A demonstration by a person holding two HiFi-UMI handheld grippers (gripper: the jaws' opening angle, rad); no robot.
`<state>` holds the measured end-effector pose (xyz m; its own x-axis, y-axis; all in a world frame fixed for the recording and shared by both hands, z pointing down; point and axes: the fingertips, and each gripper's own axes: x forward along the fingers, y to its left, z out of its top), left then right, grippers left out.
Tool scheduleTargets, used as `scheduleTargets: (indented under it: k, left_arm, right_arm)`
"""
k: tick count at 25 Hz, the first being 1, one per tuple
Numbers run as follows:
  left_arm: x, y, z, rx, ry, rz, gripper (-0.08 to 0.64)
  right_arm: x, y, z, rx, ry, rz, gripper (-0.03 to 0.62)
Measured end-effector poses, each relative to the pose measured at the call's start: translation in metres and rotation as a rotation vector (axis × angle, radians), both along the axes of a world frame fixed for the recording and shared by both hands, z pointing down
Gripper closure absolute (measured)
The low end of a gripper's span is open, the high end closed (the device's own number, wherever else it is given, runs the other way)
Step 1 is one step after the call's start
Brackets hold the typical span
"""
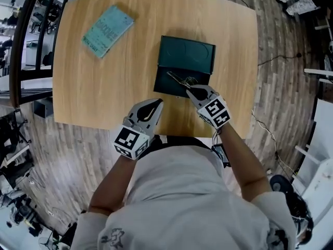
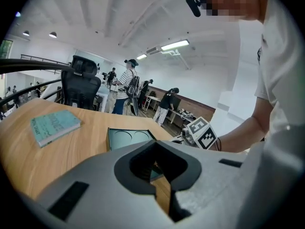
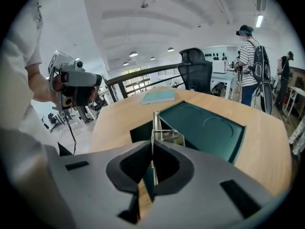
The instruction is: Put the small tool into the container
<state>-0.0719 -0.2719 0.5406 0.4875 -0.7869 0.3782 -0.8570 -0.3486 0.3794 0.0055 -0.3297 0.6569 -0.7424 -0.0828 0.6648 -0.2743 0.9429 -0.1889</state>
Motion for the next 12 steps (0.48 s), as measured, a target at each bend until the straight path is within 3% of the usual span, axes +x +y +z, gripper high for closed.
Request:
scheduleTargets:
  k: [12]
  left_arm:
    - [-0.006,-0.011,0.043,-0.08,-0.011,-0.038,0.554]
  right_arm:
    - [-0.026,-0.007,0.041,-0.093,0.03,-0.081,0.571]
